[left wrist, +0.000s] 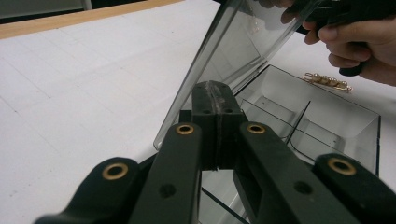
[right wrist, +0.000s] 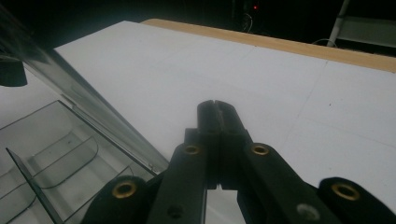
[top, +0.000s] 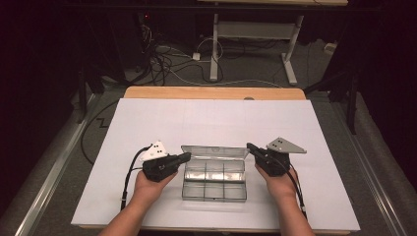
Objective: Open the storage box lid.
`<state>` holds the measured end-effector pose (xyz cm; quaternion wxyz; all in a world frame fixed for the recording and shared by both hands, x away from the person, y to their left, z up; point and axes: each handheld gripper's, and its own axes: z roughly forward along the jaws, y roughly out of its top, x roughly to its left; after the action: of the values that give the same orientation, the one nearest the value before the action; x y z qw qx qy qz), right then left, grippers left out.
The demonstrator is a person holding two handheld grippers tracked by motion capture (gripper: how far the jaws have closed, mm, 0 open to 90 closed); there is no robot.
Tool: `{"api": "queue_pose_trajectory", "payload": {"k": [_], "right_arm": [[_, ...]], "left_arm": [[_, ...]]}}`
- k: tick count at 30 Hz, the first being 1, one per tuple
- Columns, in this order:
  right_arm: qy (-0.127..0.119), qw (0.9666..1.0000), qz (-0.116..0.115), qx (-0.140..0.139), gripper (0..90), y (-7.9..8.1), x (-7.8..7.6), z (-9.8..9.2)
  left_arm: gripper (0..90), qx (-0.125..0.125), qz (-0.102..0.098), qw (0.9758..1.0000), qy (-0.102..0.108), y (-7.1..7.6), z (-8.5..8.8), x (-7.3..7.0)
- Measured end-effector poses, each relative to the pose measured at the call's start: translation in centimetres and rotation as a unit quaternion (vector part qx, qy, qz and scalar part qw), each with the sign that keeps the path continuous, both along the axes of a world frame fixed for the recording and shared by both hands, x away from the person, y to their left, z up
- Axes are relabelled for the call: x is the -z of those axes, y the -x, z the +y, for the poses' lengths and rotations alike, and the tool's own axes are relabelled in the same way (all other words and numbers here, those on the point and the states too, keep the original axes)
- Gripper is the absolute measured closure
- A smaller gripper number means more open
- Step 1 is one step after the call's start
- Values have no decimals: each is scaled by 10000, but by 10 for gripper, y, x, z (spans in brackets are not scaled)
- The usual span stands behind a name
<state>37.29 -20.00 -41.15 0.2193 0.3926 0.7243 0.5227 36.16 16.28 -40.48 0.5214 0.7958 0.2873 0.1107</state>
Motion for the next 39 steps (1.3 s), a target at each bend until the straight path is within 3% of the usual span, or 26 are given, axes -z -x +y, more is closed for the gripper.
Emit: {"api": "queue_pose_trajectory", "payload": {"k": [28,39], "right_arm": [[-94,9999,-31,-110,900,-10,-8,8],[-132,9998,-33,-116,900,-17,-7,11]], "left_arm": [[878,-138,17,9999,-15,-13,1,-1],[878,-214,38,9998,30,-10,11,-3]]}}
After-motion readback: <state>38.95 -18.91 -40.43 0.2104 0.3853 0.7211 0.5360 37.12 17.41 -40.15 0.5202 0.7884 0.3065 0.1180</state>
